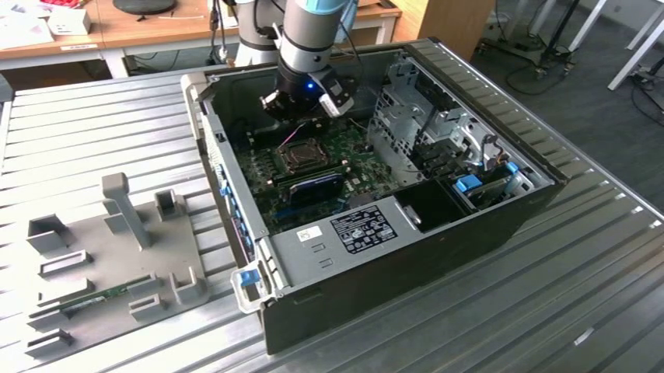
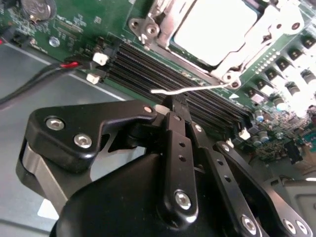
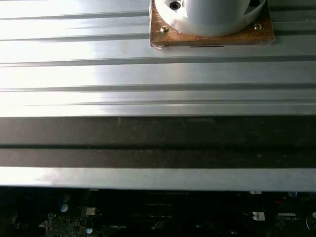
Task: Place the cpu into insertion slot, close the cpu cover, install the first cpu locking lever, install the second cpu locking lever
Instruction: 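Install the first cpu locking lever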
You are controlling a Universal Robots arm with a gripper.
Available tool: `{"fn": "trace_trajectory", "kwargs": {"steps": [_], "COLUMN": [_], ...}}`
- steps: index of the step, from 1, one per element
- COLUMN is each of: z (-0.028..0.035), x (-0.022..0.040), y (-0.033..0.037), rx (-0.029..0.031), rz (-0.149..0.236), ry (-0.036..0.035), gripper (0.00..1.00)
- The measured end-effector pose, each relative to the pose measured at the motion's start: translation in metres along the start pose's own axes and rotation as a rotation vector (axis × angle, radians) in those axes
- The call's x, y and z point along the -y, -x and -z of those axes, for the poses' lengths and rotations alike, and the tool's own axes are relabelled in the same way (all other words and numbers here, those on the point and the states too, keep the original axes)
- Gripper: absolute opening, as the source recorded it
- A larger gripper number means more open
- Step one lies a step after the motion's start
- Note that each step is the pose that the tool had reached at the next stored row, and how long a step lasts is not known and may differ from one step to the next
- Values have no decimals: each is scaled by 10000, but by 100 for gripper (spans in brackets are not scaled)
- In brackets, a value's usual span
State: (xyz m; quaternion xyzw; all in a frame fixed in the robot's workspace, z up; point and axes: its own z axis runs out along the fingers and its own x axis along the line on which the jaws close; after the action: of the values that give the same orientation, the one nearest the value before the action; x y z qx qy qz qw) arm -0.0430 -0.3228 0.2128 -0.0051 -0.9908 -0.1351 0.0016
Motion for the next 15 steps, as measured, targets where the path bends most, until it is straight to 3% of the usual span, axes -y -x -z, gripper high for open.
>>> {"fn": "trace_trajectory", "kwargs": {"steps": [3, 8, 15], "z": [20, 108, 126], "x": [-5, -29, 17], "y": [-10, -12, -13], "rx": [26, 42, 44], "rz": [9, 13, 13], "ry": [-3, -3, -2], "gripper": [10, 10, 10]}}
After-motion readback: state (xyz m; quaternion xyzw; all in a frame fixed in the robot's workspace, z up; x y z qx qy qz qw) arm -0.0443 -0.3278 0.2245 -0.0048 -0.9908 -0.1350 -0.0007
